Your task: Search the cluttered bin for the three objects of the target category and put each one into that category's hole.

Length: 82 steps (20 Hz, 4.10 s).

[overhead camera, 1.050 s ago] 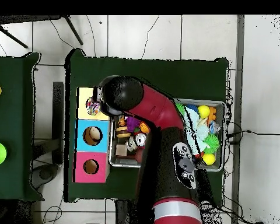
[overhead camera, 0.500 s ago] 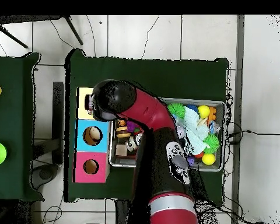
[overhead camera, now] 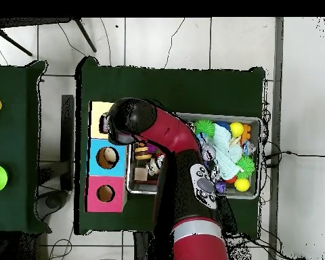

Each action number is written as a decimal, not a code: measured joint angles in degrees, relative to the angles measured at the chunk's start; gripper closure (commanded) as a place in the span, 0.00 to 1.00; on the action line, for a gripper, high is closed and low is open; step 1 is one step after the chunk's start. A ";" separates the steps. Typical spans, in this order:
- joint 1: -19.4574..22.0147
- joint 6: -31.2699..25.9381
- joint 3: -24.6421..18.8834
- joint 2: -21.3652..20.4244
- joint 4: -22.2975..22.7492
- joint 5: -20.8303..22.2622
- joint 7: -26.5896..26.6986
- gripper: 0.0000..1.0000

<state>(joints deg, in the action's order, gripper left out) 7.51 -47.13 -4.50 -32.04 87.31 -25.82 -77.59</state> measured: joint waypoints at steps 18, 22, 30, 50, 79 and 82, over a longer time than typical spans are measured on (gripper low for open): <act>0.20 2.56 -1.93 3.75 -0.51 -0.33 0.00 1.00; 1.68 10.04 -5.62 4.21 -0.50 -0.22 0.00 1.00; 2.91 23.33 -9.23 7.82 -0.74 6.83 0.00 1.00; -2.62 22.85 -1.76 4.35 0.97 9.36 -0.01 1.00; 0.49 14.62 7.35 -6.32 -0.54 9.77 -0.01 1.00; 1.76 14.49 8.61 -7.80 -0.42 10.44 -0.01 1.00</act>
<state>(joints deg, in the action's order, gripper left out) 9.27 -32.64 4.11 -39.83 86.90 -15.38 -77.60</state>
